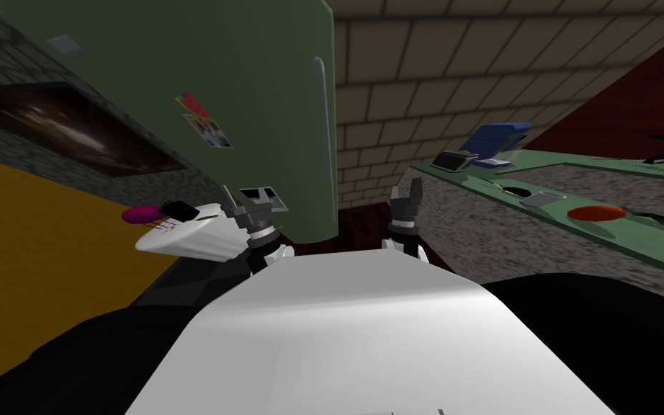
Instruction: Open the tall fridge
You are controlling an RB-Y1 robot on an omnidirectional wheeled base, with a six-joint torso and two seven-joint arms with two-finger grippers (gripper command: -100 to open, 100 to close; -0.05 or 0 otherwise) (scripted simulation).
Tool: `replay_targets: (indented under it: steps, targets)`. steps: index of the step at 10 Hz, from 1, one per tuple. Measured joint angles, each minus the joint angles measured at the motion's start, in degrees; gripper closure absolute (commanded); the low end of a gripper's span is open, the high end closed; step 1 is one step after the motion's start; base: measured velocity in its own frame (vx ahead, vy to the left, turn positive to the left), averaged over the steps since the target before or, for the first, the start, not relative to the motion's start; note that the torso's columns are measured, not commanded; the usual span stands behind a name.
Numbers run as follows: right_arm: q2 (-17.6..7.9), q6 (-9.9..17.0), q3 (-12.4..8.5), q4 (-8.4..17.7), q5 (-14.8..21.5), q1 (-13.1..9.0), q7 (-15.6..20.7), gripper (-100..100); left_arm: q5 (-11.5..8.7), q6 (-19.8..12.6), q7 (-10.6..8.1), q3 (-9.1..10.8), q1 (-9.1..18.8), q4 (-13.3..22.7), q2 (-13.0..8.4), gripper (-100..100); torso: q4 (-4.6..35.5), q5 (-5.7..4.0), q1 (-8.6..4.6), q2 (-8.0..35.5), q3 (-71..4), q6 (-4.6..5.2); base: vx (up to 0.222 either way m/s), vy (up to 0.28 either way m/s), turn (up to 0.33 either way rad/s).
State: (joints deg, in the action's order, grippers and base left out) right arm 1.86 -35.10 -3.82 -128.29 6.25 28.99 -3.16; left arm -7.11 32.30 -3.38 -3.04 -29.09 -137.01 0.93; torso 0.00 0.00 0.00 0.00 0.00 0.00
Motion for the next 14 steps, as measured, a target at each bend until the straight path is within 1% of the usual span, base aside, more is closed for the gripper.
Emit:
replay_targets:
  steps: [1,2,9,10,11,13,14]
  targets:
    - [0.0,0.0,0.0,0.0,0.0,0.0,0.0,0,0.0,0.0,0.0,0.0,0.0,0.0,0.0,0,2.3,0.0,0.0,2.3,-4.7,0.0,0.0,0.0,0.0]
    - [0.0,0.0,0.0,0.0,0.0,0.0,0.0,0,0.0,0.0,0.0,0.0,0.0,0.0,0.0,0,6.0,0.0,0.0,6.0,-12.0,0.0,0.0,0.0,0.0]
    - [0.0,0.0,0.0,0.0,0.0,0.0,0.0,0,0.0,0.0,0.0,0.0,0.0,0.0,0.0,0,35.4,0.0,0.0,35.4,-70.7,0.0,0.0,0.0,0.0]
    - [0.0,0.0,0.0,0.0,0.0,0.0,0.0,0,0.0,0.0,0.0,0.0,0.0,0.0,0.0,-100,39.6,0.0,0.0,39.6,-79.2,0.0,0.016,-0.017,-0.03]
    - [0.0,0.0,0.0,0.0,0.0,0.0,0.0,0,-0.1,0.0,-0.19,0.27,0.1,0.5,-1.3,-100,41.5,0.0,-0.03,41.5,-83.2,0.01,0.019,-0.043,-0.047]
    - [0.0,0.0,0.0,0.0,0.0,0.0,0.0,0,-0.3,0.2,-0.94,0.68,-0.7,1.3,-4.4,-100,42.2,-0.03,-0.11,42.2,-84.5,0.0,0.038,-0.071,-0.054]
    - [0.0,0.0,0.0,0.0,0.0,0.0,0.0,0,-0.7,0.2,-1.61,1.52,-0.5,2.4,-5.9,-100,42.2,-0.03,-0.12,42.2,-84.6,0.0,0.063,-0.107,-0.062]
